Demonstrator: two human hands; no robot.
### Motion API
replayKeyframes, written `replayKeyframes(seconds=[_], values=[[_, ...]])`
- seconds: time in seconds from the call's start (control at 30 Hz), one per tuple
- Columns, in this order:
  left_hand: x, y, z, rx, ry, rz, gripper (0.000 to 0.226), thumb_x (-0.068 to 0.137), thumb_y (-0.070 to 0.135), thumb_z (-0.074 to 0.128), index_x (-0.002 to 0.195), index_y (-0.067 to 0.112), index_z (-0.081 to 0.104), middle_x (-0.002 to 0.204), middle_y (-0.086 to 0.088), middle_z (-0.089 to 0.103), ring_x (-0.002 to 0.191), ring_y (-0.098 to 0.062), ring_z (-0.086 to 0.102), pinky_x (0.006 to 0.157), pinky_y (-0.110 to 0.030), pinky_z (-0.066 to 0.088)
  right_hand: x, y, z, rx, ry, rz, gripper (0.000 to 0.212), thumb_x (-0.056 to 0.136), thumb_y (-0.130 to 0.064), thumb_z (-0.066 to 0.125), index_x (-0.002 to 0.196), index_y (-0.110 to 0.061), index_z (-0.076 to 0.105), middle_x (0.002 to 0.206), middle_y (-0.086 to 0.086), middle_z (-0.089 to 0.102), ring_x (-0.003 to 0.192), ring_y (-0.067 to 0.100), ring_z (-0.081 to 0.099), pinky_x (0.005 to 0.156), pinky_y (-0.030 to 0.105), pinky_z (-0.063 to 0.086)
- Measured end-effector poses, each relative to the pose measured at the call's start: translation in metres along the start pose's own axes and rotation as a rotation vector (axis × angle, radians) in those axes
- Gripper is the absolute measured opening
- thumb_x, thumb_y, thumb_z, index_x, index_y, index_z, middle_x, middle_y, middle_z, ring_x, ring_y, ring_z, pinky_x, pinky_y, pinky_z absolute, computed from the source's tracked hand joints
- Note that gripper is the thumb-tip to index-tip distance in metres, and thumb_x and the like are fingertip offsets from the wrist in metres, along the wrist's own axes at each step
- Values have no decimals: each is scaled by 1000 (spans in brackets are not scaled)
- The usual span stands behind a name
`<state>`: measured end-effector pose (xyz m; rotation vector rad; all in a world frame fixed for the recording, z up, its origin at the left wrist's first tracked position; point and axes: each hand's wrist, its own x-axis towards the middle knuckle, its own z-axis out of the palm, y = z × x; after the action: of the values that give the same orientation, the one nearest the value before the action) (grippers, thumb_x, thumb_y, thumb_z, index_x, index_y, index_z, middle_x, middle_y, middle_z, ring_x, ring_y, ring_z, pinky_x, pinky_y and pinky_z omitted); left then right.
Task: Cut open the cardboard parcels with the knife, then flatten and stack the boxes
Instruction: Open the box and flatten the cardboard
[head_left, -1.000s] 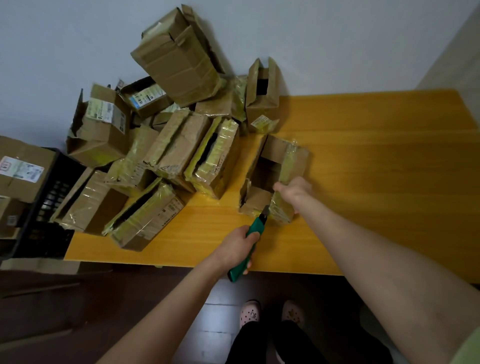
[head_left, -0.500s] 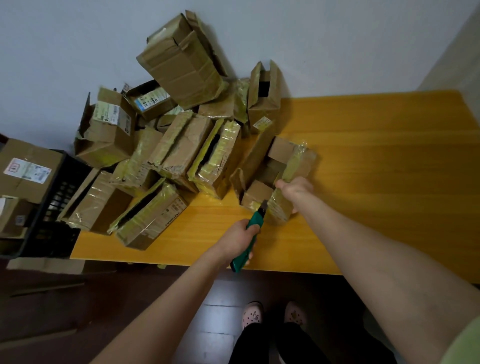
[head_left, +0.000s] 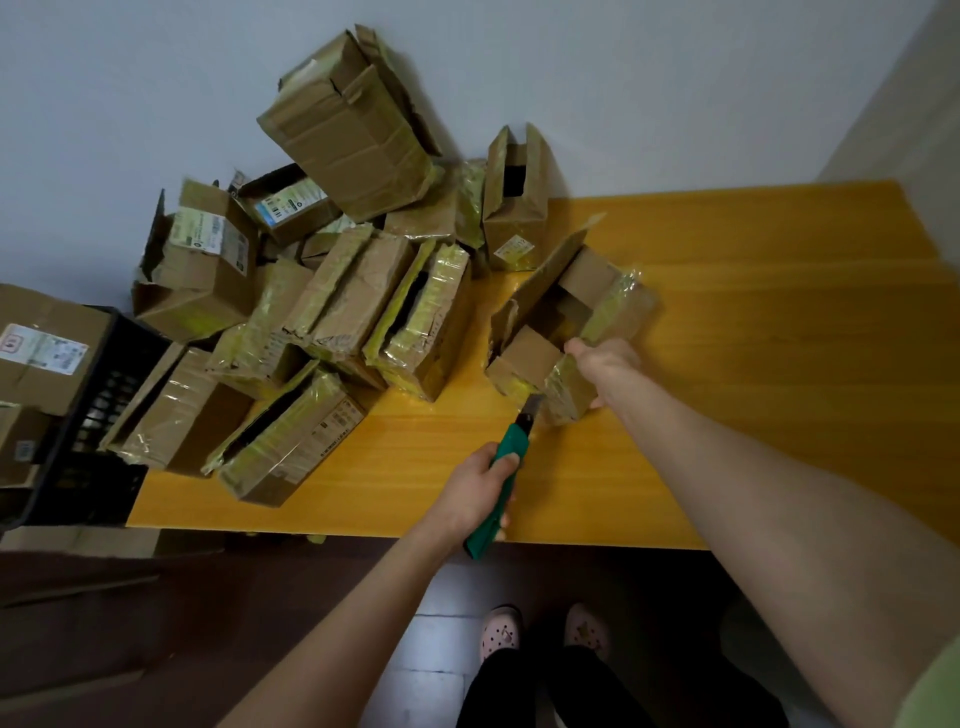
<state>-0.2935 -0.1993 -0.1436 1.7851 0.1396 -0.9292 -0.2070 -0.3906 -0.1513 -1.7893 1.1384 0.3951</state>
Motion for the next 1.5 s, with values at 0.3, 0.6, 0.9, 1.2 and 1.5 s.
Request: replayKeyframes(seconds=[0.3, 0.6, 0.9, 1.2, 1.5], values=[[34, -26, -33, 257, 304, -13, 40, 101, 15, 33, 140, 13, 42, 103, -10, 62, 73, -18, 53, 69, -35, 50, 8, 13, -16, 90, 56, 7, 70, 81, -48, 68, 132, -4, 49, 128, 16, 57, 109, 37, 59, 86, 48, 56], [100, -11, -7, 578, 282, -58, 67, 95, 5, 51, 153, 17, 20, 139, -18, 34, 117, -38, 50, 103, -40, 41, 18, 28, -40, 118, 111, 14, 71, 82, -46, 69, 134, -3, 47, 131, 16, 55, 111, 37, 58, 89, 47, 54], [71, 61, -12, 375, 293, 319, 94, 82, 46, 71, 154, 20, 16, 149, -4, 34, 136, -20, 37, 107, -38, 37, -6, 19, -49, 18, 118, -67, 50, 80, -51, 68, 105, -9, 61, 111, 12, 65, 98, 34, 62, 84, 45, 56], [50, 102, -16, -84, 572, 210, 36, 103, 29, 41, 129, 11, 59, 115, -6, 63, 107, -23, 58, 95, -40, 49, -36, 16, -59, 282, 56, -203, 33, 102, -11, 37, 133, -5, 48, 130, 16, 55, 114, 32, 54, 92, 39, 46], [28, 124, -25, -87, 487, 275, 30, 103, 28, 40, 103, 11, 64, 95, -10, 60, 91, -24, 57, 77, -38, 49, -47, 35, -78, -311, 284, -268, 87, 93, -13, 60, 155, -18, -2, 155, 16, 21, 137, 34, 33, 104, 41, 39]])
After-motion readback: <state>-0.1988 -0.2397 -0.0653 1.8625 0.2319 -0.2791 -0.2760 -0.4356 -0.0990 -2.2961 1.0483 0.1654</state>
